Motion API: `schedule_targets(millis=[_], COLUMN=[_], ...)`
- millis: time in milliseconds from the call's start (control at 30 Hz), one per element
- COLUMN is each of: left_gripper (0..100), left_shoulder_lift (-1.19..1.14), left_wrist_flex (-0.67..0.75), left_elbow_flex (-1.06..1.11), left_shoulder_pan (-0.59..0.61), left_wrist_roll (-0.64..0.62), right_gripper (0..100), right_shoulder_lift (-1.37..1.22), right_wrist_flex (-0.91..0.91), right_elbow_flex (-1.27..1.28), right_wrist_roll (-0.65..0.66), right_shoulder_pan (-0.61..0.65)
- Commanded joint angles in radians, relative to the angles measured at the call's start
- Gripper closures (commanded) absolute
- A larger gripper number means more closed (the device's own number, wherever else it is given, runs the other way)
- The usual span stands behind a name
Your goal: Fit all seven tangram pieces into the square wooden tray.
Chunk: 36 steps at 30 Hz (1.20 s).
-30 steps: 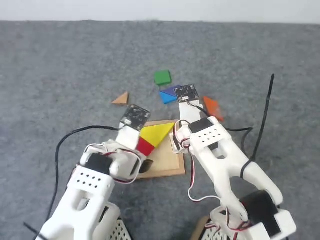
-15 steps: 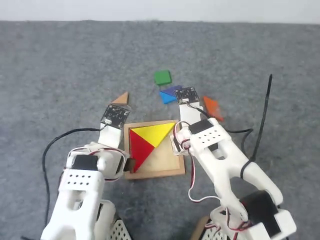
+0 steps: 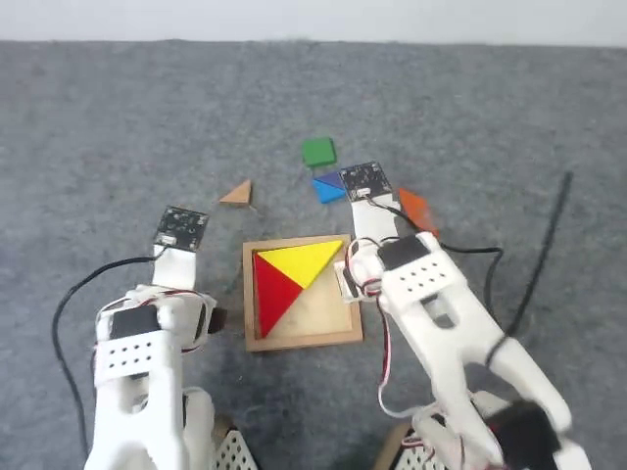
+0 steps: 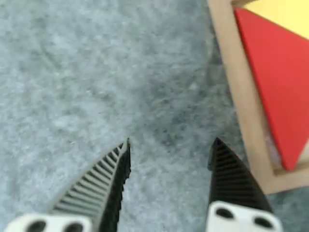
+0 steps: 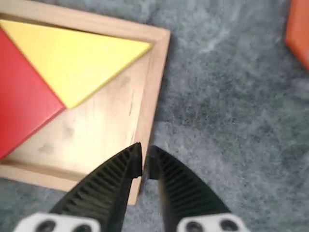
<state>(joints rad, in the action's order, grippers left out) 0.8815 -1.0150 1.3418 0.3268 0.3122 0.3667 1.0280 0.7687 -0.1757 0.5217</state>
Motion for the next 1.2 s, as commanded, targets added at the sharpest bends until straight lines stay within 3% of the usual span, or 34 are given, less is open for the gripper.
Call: schedule_targets(millis=[0,100,233,333,633,933,1167], left_gripper=[75,75,75,75,75,75,75], left_shoulder_lift=[0.023,0.023,0.023,0.023,0.023,0.023,0.023], left_wrist_flex=[0.023,0.023,0.023,0.023,0.023,0.046,0.046], left_elbow_flex=[-0.008,-0.010,-0.015,-0.015,-0.015,-0.010,-0.010], left_shoulder_pan=[0.040,0.074,0.107,0.112,0.112,0.110,0.110], left_wrist_roll=[0.002,0.002,0.003,0.005,0.006,0.006,0.006], right_gripper=[85.0,83.3,91.6,99.7,99.2,99.2,99.2], right_shoulder_lift=[0.162,0.225,0.179,0.041,-0.406,-0.331,-0.337], right_wrist_flex=[0.073,0.084,-0.051,-0.134,-0.153,-0.165,-0.346], right_elbow_flex=[-0.026,-0.014,0.035,0.011,-0.201,-0.207,-0.201], right_wrist_roll=[0.080,0.164,0.204,0.241,0.267,0.269,0.264], right_shoulder_pan=[-0.007,0.041,0.171,0.200,0.243,0.311,0.321])
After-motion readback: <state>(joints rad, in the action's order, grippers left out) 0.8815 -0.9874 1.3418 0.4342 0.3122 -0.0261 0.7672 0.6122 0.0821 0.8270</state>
